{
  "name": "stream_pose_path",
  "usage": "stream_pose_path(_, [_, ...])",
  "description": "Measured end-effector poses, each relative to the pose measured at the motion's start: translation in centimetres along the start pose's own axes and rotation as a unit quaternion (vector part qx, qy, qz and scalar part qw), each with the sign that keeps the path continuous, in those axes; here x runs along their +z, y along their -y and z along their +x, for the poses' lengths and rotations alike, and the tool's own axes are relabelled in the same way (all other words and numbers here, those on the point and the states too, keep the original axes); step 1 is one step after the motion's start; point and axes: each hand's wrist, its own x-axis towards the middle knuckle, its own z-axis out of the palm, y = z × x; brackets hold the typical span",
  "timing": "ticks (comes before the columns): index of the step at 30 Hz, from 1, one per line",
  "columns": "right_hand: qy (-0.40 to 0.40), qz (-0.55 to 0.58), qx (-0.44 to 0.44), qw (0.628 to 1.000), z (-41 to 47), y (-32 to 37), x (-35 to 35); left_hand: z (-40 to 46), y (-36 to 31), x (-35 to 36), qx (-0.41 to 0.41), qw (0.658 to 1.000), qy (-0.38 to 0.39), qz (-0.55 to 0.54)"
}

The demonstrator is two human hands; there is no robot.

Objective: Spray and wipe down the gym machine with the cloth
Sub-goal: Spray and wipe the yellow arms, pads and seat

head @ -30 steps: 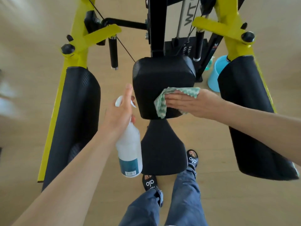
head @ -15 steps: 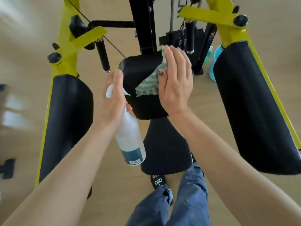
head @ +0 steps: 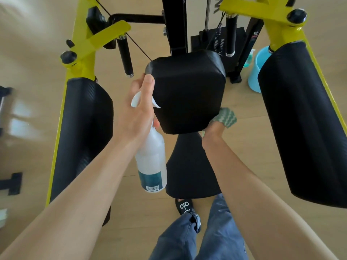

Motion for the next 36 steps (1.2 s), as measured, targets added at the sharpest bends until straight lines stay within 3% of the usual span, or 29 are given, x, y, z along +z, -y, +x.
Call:
stream_pose_path(5, [0.020, -0.005, 0.102, 0.995, 0.0, -0.5, -0.7, 0.4, 0.9, 0.2, 0.006, 1.000, -0.003, -0.008])
stream_pose_path(8, [0.073, -0.052, 0.221, 0.971, 2.0, -5.8, -1.0, 0.5, 1.0, 0.2, 0.004, 1.000, 0.004, -0.015])
stream_pose_path(10, [0.042, -0.022, 0.252, 0.967, 0.5, -6.6, 0.0, 0.4, 1.0, 0.0, 0.003, 1.000, 0.008, -0.022])
stream_pose_path(12, [0.028, 0.127, 0.294, 0.947, -1.8, -6.3, 1.5, 0.5, 1.0, -0.4, -0.004, 1.000, 0.013, -0.023])
stream_pose_path(13, [0.009, 0.091, 0.309, 0.947, -1.8, -7.3, 2.1, 0.5, 1.2, -0.6, -0.009, 1.000, 0.014, -0.023])
stream_pose_path(14, [0.063, 0.057, 0.318, 0.944, -1.9, -8.1, 2.2, 0.5, 1.4, -0.7, -0.017, 0.999, 0.016, -0.022])
stream_pose_path(16, [0.056, 0.017, 0.327, 0.943, 0.4, -9.7, 3.0, 0.2, 2.0, -1.0, -0.035, 0.999, 0.015, -0.013])
stream_pose_path(17, [0.059, 0.051, 0.356, 0.931, -0.3, -9.4, 4.2, -0.1, 2.4, -1.1, -0.046, 0.999, 0.011, -0.005])
stream_pose_path(18, [0.087, 0.062, 0.348, 0.931, -3.1, -7.7, 4.7, -0.5, 2.8, -1.3, -0.053, 0.999, 0.007, -0.002])
stream_pose_path(20, [0.061, 0.141, 0.365, 0.918, -6.9, -4.2, 6.4, -1.1, 3.7, -1.9, -0.055, 0.998, 0.002, -0.015])
stream_pose_path(22, [0.033, 0.059, 0.334, 0.940, -9.3, -2.2, 7.6, -1.5, 4.6, -2.8, -0.063, 0.997, -0.010, -0.040])
stream_pose_path(24, [0.018, 0.087, 0.372, 0.924, -10.6, -1.0, 8.2, -1.9, 5.3, -4.2, -0.072, 0.996, -0.032, -0.051])
stream_pose_path(27, [0.006, 0.110, 0.330, 0.938, -12.8, -0.4, 8.5, -2.7, 5.8, -6.1, -0.070, 0.993, -0.058, -0.073])
stream_pose_path(32, [0.113, 0.147, 0.219, 0.958, -16.0, 3.3, 6.3, -4.4, 5.5, -8.0, -0.046, 0.993, -0.054, -0.097])
stream_pose_path(36, [0.203, 0.025, 0.209, 0.956, -17.3, 5.2, 5.0, -4.8, 4.7, -9.3, -0.057, 0.989, -0.069, -0.120])
